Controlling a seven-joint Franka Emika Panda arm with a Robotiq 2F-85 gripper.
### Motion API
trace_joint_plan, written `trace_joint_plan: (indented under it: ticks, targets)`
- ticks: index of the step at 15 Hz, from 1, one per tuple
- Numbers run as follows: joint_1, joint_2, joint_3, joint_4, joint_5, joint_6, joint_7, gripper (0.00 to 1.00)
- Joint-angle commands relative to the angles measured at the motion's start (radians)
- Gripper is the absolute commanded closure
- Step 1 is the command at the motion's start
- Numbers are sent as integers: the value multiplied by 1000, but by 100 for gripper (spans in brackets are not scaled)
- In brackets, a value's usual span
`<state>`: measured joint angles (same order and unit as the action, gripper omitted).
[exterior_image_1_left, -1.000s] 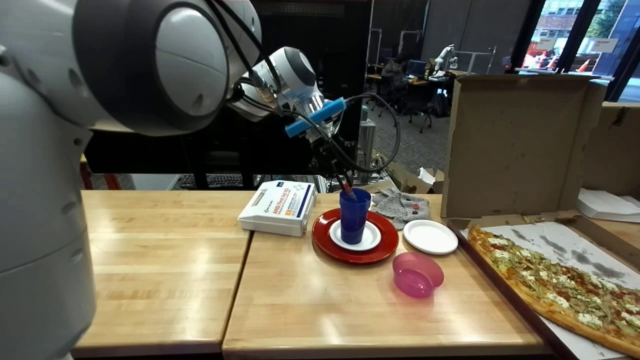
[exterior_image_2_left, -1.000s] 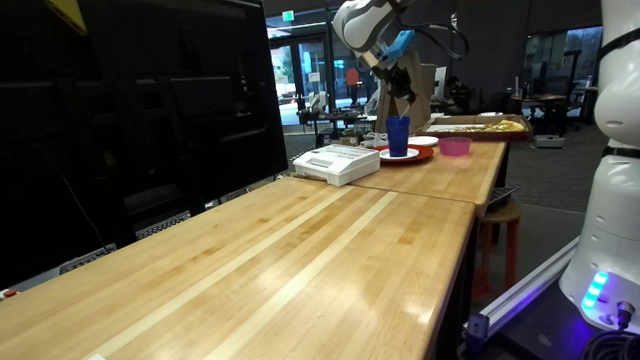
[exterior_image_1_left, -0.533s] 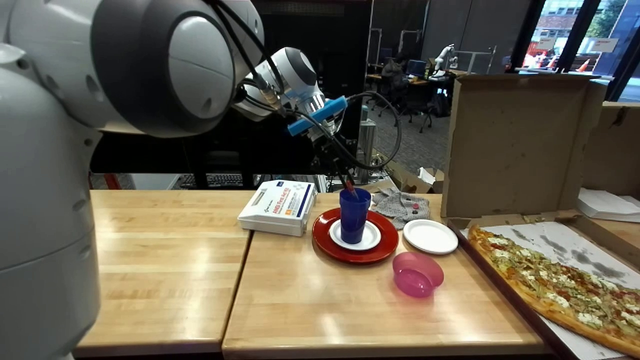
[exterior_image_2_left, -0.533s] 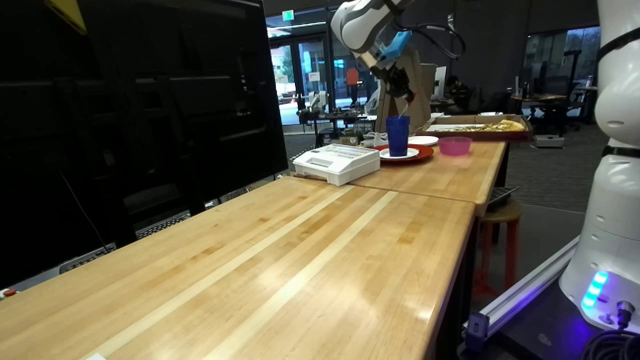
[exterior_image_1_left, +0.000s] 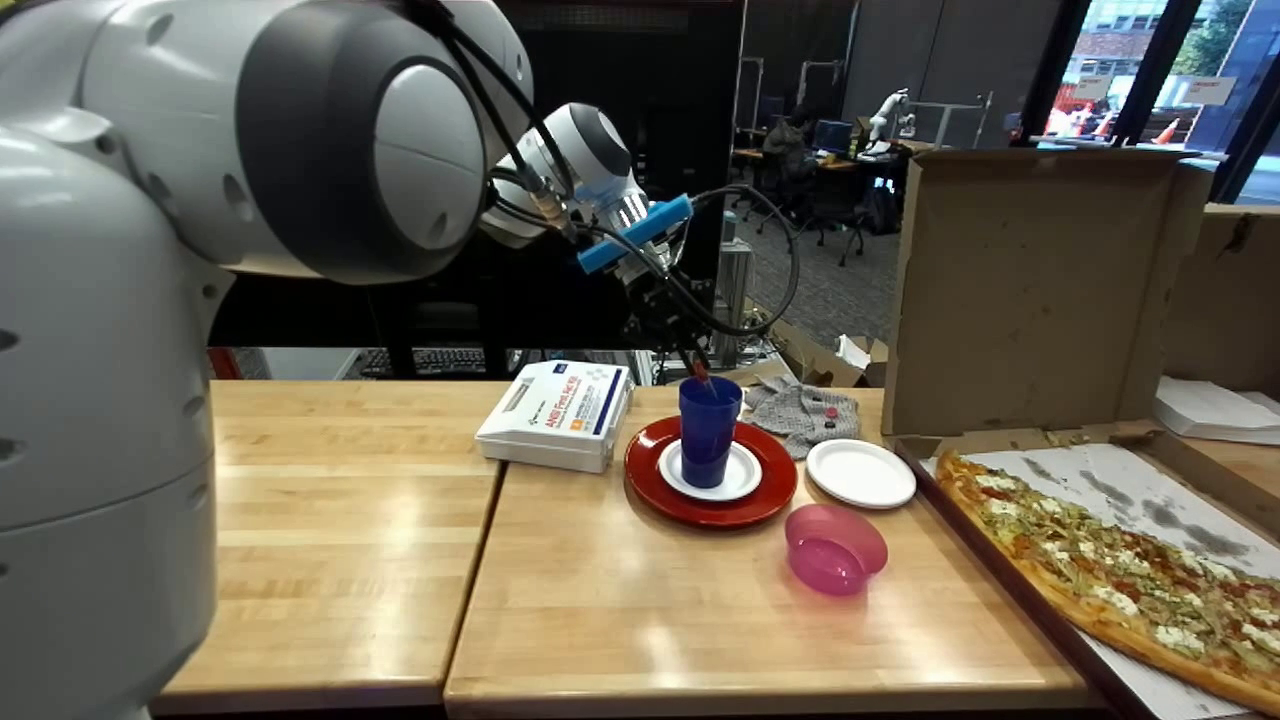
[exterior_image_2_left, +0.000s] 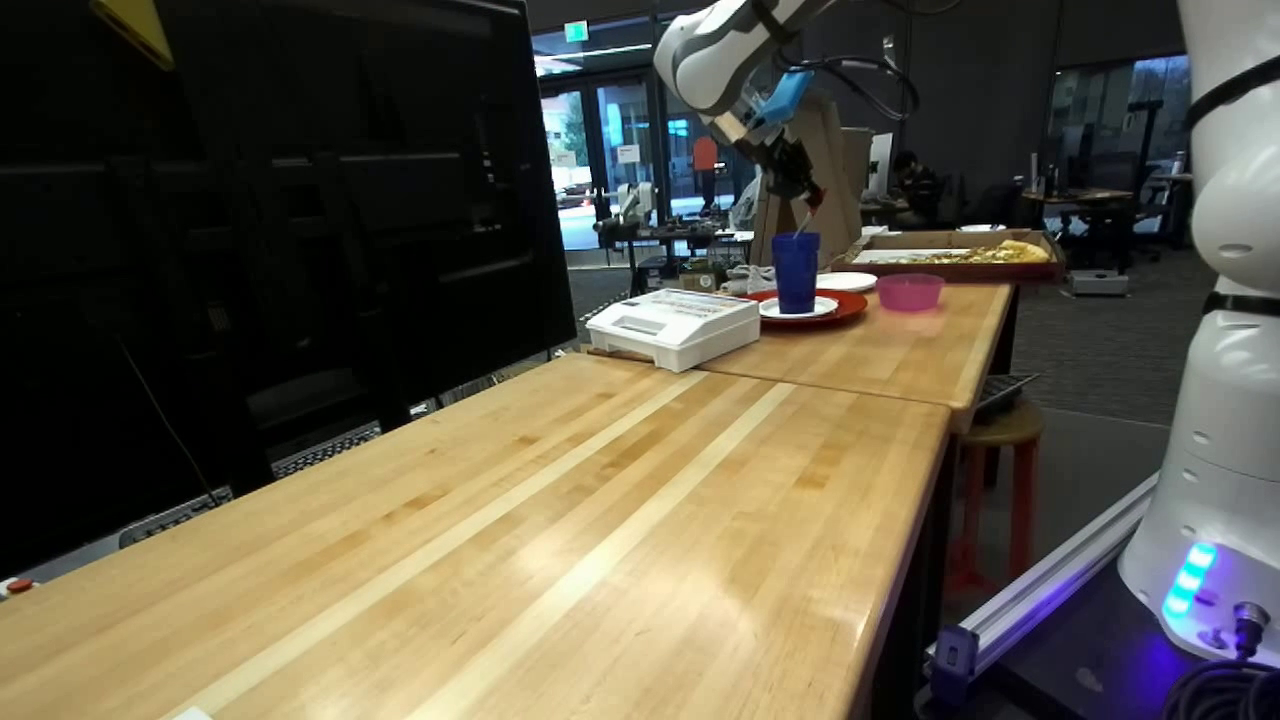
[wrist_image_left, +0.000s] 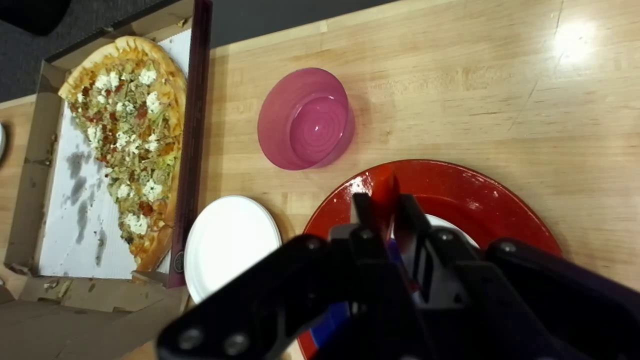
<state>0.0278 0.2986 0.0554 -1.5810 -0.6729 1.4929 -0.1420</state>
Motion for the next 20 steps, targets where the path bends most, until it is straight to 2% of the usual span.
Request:
trace_joint_plan:
  ticks: [1, 20]
  targets:
    - [23, 29, -12, 47, -24, -38, -27, 96]
    - [29, 134, -23, 133, -25, -85, -59, 96]
